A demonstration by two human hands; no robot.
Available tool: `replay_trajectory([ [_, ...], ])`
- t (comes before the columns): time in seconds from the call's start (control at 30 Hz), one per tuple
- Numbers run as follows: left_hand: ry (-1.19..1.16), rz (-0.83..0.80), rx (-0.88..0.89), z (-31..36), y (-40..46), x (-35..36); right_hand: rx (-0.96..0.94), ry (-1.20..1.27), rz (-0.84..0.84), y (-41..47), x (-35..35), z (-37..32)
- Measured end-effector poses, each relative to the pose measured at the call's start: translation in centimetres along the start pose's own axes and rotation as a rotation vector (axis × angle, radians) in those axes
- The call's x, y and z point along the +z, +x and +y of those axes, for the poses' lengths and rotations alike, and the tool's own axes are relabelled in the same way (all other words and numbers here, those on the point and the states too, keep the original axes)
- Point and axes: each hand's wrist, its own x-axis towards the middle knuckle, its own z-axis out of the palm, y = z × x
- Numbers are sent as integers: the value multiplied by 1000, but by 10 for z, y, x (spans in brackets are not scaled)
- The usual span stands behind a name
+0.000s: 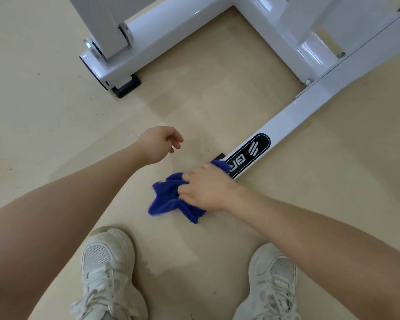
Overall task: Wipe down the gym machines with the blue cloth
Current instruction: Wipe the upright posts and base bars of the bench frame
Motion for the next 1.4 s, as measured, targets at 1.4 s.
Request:
replay_trajectory([
  [1.4,-88,-524,218,112,71,73,1281,1192,1029,-31,22,130],
])
